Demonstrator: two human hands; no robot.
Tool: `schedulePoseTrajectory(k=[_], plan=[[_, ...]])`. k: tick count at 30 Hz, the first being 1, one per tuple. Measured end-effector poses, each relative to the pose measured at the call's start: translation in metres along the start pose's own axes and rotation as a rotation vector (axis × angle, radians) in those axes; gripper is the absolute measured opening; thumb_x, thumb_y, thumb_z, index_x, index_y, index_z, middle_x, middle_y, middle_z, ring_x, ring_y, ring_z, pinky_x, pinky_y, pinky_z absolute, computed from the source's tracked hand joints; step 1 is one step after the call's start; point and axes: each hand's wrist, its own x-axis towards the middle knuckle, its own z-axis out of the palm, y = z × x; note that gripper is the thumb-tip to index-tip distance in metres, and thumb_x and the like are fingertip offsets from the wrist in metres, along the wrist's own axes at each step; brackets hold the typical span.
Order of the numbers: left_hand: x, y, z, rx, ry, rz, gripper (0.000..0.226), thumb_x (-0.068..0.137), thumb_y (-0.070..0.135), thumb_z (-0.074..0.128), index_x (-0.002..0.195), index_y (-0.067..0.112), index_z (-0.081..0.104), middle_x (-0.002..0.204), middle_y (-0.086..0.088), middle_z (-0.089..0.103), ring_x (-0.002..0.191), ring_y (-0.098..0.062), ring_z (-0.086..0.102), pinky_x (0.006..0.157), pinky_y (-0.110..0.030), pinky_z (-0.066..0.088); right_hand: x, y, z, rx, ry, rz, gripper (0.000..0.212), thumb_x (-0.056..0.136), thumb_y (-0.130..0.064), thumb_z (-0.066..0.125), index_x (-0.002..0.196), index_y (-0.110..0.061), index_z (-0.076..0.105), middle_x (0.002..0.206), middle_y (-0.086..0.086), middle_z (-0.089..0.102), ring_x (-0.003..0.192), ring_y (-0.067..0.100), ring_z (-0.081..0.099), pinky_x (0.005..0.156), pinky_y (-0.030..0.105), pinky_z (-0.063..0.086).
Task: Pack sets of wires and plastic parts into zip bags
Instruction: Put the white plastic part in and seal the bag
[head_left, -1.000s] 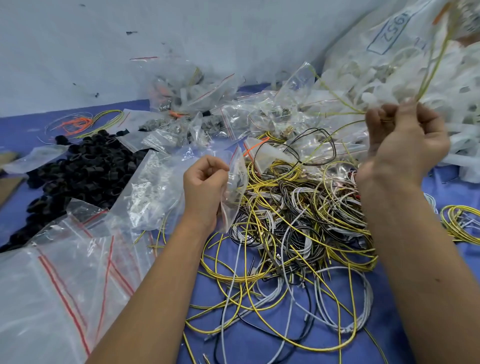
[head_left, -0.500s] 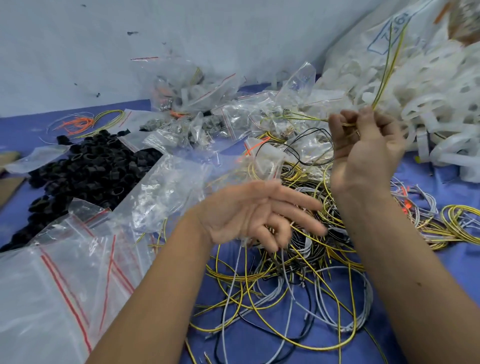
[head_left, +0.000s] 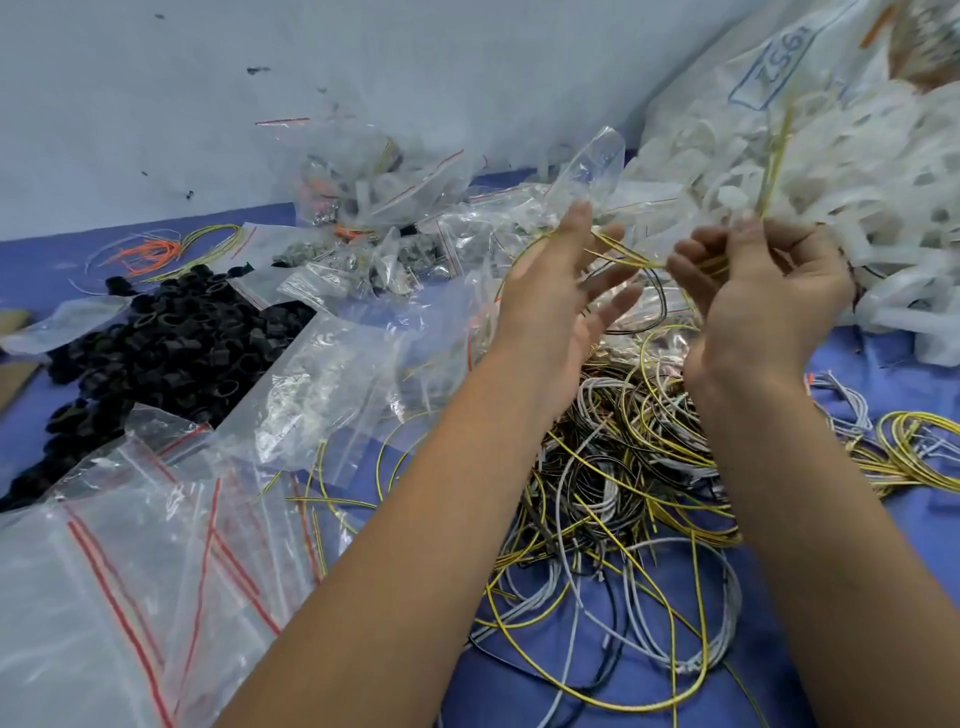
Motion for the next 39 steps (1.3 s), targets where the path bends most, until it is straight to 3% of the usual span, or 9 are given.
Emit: schedulePoseTrajectory(k=[3, 8, 13, 17, 21, 26, 30, 35, 39], plan=[[0.007, 0.002, 0.006, 0.187, 0.116, 0.080, 0.018, 0.105, 0.026, 0.059, 0.095, 0.010, 0.060, 0.106, -0.011, 0.073, 0.075, -0.017, 0.066, 0.063, -0.026, 0.058, -0.005, 0.009, -0.005, -0.166, -0.104, 0.043, 0.017, 0.101, -0.005, 0.059, 0.085, -0.009, 0.057, 0.073, 0.014, 0.068, 0.061, 0.024, 0.070, 0.053, 0.031, 0.058], [0.005, 0.009, -0.004, 0.492, 0.206, 0.263, 0.030, 0.111, 0.020, 0.042, 0.090, 0.011, 0.062, 0.073, -0.001, 0.069, 0.050, -0.008, 0.057, 0.047, -0.021, 0.043, -0.011, 0.018, -0.011, -0.461, -0.262, 0.022, 0.016, 0.098, -0.011, 0.067, 0.082, -0.014, 0.066, 0.068, 0.002, 0.073, 0.062, 0.016, 0.070, 0.044, 0.026, 0.052], [0.008, 0.035, -0.014, 1.029, 0.415, 0.639, 0.041, 0.108, 0.027, 0.045, 0.072, 0.015, 0.064, 0.070, 0.002, 0.070, 0.067, -0.019, 0.062, 0.069, -0.035, 0.049, -0.015, 0.022, -0.012, -0.568, -0.403, -0.042, 0.012, 0.096, -0.009, 0.068, 0.084, -0.013, 0.068, 0.070, 0.005, 0.074, 0.056, 0.018, 0.068, 0.041, 0.026, 0.048], [0.011, 0.053, -0.032, 1.177, 0.467, 0.729, 0.043, 0.110, 0.032, 0.039, 0.076, 0.011, 0.058, 0.071, -0.003, 0.067, 0.074, -0.029, 0.063, 0.073, -0.043, 0.048, -0.011, 0.029, -0.015, -0.830, -0.532, -0.172, 0.012, 0.093, -0.014, 0.072, 0.083, -0.019, 0.071, 0.067, 0.001, 0.072, 0.049, 0.015, 0.059, 0.051, 0.030, 0.049], [0.006, 0.048, -0.041, 1.469, 0.434, 0.767, 0.052, 0.110, 0.040, 0.037, 0.061, 0.021, 0.033, 0.057, 0.003, 0.038, 0.066, -0.033, 0.040, 0.062, -0.040, 0.021, -0.018, 0.034, -0.014, -1.082, -0.748, -0.396, 0.009, 0.090, -0.014, 0.073, 0.086, -0.021, 0.077, 0.071, -0.002, 0.070, 0.056, 0.002, 0.052, 0.061, 0.024, 0.044], [0.019, 0.055, -0.052, 1.908, 0.262, 0.420, 0.053, 0.108, 0.045, 0.040, 0.065, 0.014, 0.047, 0.068, -0.010, 0.047, 0.075, -0.034, 0.049, 0.064, -0.036, 0.030, -0.020, 0.029, -0.015, -1.034, -0.916, -0.681, 0.006, 0.088, -0.017, 0.079, 0.093, -0.019, 0.081, 0.099, 0.002, 0.066, 0.085, 0.017, 0.054, 0.075, 0.038, 0.047], [0.013, 0.059, -0.058, 1.602, -0.213, -0.052, 0.046, 0.110, 0.035, 0.042, 0.072, 0.015, 0.061, 0.059, -0.004, 0.071, 0.058, -0.018, 0.068, 0.051, -0.023, 0.047, -0.018, 0.024, -0.013, -0.981, -0.986, -0.816, 0.006, 0.086, -0.019, 0.082, 0.092, -0.020, 0.082, 0.132, 0.007, 0.059, 0.117, 0.031, 0.051, 0.087, 0.033, 0.045], [0.009, 0.059, -0.070, 1.500, -0.341, -0.170, 0.048, 0.112, 0.035, 0.035, 0.071, 0.015, 0.048, 0.044, 0.006, 0.053, 0.041, -0.012, 0.056, 0.051, -0.025, 0.046, -0.019, 0.026, -0.015, -0.770, -1.191, -0.417, 0.002, 0.091, -0.005, 0.075, 0.092, -0.006, 0.075, 0.127, 0.005, 0.070, 0.122, 0.012, 0.064, 0.107, 0.040, 0.048], [0.002, 0.058, -0.076, 1.384, -0.401, -0.253, 0.054, 0.111, 0.047, 0.029, 0.071, 0.015, 0.047, 0.051, 0.004, 0.042, 0.043, -0.012, 0.042, 0.047, -0.020, 0.036, -0.021, 0.027, -0.018, -0.592, -1.219, -0.151, 0.002, 0.093, 0.001, 0.070, 0.094, 0.001, 0.069, 0.101, 0.019, 0.075, 0.096, 0.039, 0.071, 0.092, 0.060, 0.053]])
